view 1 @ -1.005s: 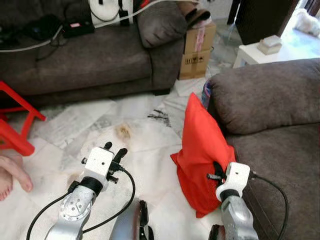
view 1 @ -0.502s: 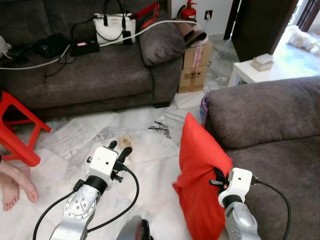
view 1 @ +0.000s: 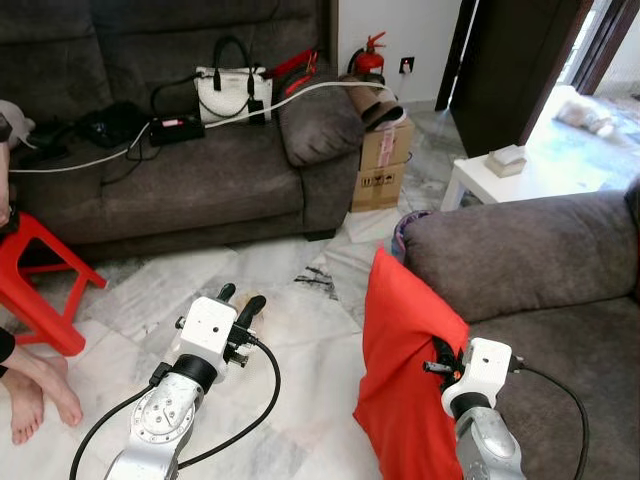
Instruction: Move the pillow to the sofa from floor
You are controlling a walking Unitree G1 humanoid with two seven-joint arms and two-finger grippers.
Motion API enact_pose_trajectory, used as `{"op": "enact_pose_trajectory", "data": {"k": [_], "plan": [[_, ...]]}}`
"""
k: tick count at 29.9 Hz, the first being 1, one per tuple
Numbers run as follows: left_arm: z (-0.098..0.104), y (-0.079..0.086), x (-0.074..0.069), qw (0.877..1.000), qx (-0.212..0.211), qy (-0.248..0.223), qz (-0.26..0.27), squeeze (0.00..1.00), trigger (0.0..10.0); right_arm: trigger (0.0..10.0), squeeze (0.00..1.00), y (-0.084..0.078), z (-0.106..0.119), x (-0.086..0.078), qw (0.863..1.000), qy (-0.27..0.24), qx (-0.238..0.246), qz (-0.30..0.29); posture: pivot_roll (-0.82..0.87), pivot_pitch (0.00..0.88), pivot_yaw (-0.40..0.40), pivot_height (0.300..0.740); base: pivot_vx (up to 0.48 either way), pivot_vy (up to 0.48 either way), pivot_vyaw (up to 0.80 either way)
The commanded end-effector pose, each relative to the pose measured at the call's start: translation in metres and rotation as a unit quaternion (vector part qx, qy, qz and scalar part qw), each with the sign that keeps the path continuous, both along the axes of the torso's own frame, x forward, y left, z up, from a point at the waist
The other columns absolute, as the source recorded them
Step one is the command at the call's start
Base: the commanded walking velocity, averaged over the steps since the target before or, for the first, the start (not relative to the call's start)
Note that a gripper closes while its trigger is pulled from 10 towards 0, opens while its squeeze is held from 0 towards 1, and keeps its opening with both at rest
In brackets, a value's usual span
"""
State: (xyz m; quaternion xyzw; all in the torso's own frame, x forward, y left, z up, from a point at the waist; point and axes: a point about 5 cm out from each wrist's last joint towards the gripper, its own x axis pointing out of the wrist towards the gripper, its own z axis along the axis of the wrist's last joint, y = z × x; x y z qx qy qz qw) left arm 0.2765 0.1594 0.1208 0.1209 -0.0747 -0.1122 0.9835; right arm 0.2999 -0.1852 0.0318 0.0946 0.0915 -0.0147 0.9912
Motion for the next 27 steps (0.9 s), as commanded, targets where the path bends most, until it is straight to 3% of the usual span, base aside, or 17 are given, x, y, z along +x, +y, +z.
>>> {"op": "enact_pose_trajectory", "data": {"k": [1,6,11,16,23,27], "plan": [[-0.002,-0.001,-0.001,1.000,0.001,0.002,-0.004,0.00,10.0,10.0,0.00,-0.003,0.023,0.011,0.999,-0.054,-0.008,-0.001,0.15,0.046,0.021,0.740,0.000,0.000,0.00],[-0.003,0.000,-0.002,1.000,0.001,0.003,-0.003,0.00,10.0,10.0,0.00,-0.005,0.022,0.012,0.999,-0.038,-0.026,-0.001,0.14,0.056,0.021,0.740,0.000,0.000,0.00],[-0.005,0.001,-0.004,1.000,0.002,0.006,0.002,0.00,10.0,10.0,0.00,-0.019,0.021,0.010,0.997,-0.030,-0.050,-0.054,0.14,0.066,0.019,0.740,0.000,0.000,0.00],[-0.006,0.001,-0.005,1.000,-0.001,0.009,0.004,0.00,10.0,10.0,0.00,-0.020,0.016,0.008,0.997,-0.013,-0.058,-0.049,0.14,0.073,0.015,0.740,0.000,0.000,0.00],[-0.014,0.004,-0.003,1.000,-0.005,0.024,0.013,0.00,10.0,10.0,0.00,-0.014,0.030,0.009,0.996,-0.077,-0.019,-0.041,0.13,0.043,0.034,0.740,0.000,0.000,0.00],[-0.012,0.006,0.008,1.000,-0.003,0.025,0.012,0.00,10.0,10.0,0.00,-0.010,0.039,0.004,0.992,-0.121,-0.003,-0.024,0.11,0.000,0.048,0.740,0.000,0.000,0.00]]}}
